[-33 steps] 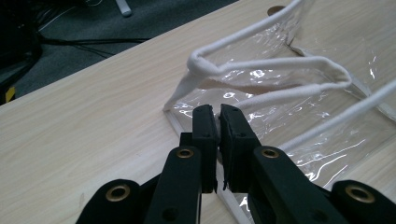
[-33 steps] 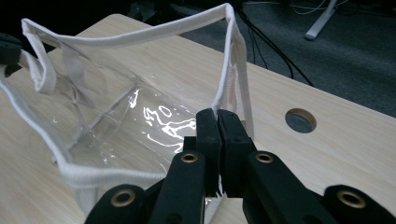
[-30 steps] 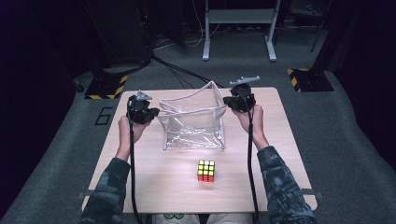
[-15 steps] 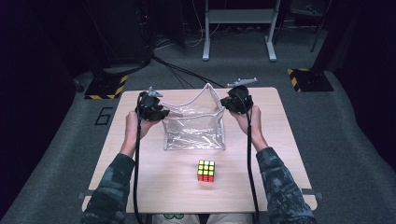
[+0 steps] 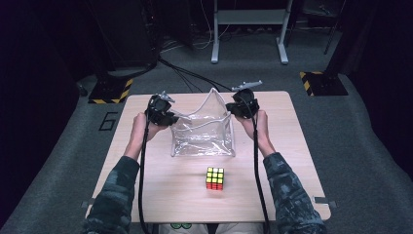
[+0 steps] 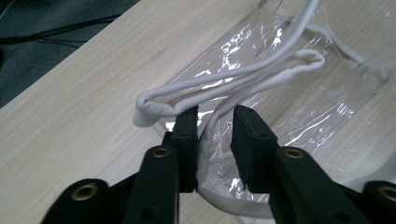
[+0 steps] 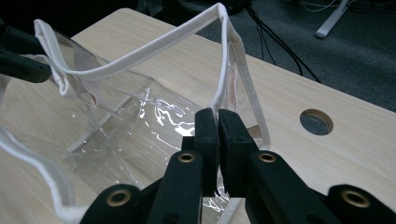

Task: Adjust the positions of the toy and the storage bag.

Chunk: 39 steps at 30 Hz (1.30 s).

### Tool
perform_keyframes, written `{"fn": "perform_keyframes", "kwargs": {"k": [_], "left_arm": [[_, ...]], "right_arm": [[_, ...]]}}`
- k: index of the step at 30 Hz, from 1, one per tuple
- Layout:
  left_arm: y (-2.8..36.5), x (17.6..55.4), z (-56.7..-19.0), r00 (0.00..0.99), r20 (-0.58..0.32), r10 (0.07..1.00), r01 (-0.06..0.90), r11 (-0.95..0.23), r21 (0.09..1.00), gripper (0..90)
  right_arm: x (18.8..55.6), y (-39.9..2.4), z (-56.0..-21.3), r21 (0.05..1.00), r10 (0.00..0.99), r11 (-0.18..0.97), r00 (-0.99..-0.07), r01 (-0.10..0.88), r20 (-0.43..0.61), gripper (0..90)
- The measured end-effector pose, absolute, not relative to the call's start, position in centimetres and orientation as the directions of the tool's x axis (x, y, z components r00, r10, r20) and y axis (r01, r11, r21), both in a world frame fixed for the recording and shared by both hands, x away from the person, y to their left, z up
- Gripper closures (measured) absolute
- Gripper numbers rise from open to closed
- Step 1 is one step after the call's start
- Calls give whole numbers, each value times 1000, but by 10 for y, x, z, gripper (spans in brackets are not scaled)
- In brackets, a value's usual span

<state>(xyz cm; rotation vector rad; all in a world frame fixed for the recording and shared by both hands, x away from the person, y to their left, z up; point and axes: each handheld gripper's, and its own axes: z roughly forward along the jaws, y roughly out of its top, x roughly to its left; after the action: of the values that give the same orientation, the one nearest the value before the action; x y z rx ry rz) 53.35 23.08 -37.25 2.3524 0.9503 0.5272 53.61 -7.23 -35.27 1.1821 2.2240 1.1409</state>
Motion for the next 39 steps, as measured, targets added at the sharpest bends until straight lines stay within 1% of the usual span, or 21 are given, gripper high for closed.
{"fn": "perform_keyframes", "kwargs": {"k": [3,6,9,10,13,15,17,20,23,28,31,33,36,39], "left_arm": [[230,531,-373,669,164,724,490,-597,636,832],[232,528,-372,646,186,740,482,-586,651,853],[242,527,-369,606,174,776,501,-542,675,859],[246,527,-369,584,153,797,513,-509,691,860],[259,530,-369,560,81,825,546,-441,713,861],[261,530,-369,547,67,834,555,-422,717,861],[261,530,-369,535,57,843,562,-405,722,861],[264,532,-369,533,21,846,576,-381,723,861],[264,531,-369,538,28,842,578,-393,715,860],[256,534,-371,561,84,824,560,-452,694,854],[249,536,-370,572,109,813,549,-478,685,817],[243,538,-369,588,121,800,546,-503,670,765],[235,542,-367,604,111,789,546,-512,663,654],[225,547,-365,611,123,782,541,-526,657,552]], "right_arm": [[535,-74,-353,797,818,327,-575,508,31,876],[533,-77,-352,802,831,328,-557,499,7,883],[533,-87,-352,807,846,315,-533,500,1,885],[533,-91,-352,810,851,306,-526,501,4,886],[533,-99,-355,810,857,299,-516,505,5,886],[531,-101,-355,810,862,294,-508,507,5,887],[530,-100,-354,809,864,311,-502,498,-23,888],[529,-102,-353,809,871,297,-492,508,-11,888],[528,-104,-352,812,866,289,-500,508,5,887],[527,-101,-355,805,858,301,-514,512,6,886],[528,-101,-356,805,858,301,-514,511,6,886],[529,-100,-357,806,856,296,-516,513,14,886],[529,-99,-358,804,858,291,-513,518,20,886],[530,-98,-358,804,857,292,-515,518,21,887]]}}
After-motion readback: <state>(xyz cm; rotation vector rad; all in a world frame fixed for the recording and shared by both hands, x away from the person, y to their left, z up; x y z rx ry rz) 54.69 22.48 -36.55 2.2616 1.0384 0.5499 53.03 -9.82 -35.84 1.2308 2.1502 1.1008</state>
